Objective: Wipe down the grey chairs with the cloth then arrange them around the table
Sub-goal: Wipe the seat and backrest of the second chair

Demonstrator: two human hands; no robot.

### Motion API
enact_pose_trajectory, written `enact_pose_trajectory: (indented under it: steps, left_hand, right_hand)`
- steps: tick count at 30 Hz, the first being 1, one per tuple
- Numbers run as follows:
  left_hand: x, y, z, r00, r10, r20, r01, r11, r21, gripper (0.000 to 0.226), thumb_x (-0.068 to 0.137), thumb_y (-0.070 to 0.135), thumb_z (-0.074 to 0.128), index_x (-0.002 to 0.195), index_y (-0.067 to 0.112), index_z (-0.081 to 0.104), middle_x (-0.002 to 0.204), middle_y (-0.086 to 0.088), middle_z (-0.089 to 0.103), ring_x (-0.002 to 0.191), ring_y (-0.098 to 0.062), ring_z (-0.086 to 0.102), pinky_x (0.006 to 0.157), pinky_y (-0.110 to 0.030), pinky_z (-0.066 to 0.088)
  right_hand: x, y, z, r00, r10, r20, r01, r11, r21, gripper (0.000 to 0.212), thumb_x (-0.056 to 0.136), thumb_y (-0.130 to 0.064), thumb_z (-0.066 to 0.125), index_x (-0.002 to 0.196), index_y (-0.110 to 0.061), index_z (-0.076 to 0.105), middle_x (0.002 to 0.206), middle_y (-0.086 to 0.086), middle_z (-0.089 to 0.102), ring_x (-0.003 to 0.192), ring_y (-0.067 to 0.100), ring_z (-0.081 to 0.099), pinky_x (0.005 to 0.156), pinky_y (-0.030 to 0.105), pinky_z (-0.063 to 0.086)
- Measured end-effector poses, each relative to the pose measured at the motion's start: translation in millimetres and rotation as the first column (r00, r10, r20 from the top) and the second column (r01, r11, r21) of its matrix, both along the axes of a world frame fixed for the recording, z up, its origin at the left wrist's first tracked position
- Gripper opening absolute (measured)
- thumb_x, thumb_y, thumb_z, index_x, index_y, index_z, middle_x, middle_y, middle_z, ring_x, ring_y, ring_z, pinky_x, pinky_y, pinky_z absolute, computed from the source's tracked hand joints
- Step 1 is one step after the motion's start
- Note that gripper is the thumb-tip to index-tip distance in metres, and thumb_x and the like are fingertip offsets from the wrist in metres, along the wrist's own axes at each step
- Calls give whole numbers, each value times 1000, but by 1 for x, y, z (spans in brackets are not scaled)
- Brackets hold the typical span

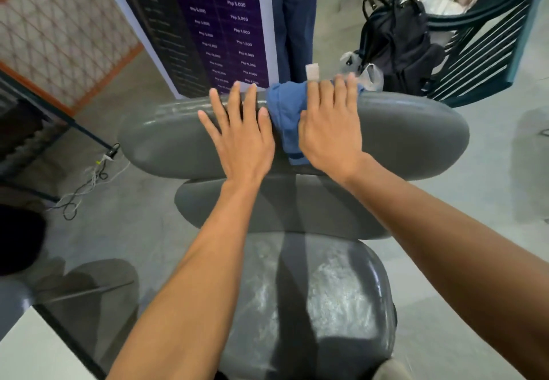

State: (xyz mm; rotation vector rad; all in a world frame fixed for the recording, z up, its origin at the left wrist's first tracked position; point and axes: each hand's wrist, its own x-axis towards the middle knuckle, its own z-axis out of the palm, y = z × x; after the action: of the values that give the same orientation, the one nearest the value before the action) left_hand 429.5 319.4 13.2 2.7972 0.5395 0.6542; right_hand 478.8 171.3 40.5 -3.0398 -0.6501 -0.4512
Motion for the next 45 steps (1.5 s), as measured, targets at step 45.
enact_pose_trajectory:
  steps: [45]
  left_hand:
    - [10, -5, -25, 992, 78, 102, -82, 996, 37, 48, 112, 39, 18, 156, 26, 33, 166, -3, 28, 156, -42, 9, 123, -65, 6]
  right_hand:
    - [-29, -76, -70, 732, -549, -403, 558, 143, 818, 64, 109, -25, 31, 161, -6, 1, 170, 12, -7, 156, 34, -6, 127, 44, 4]
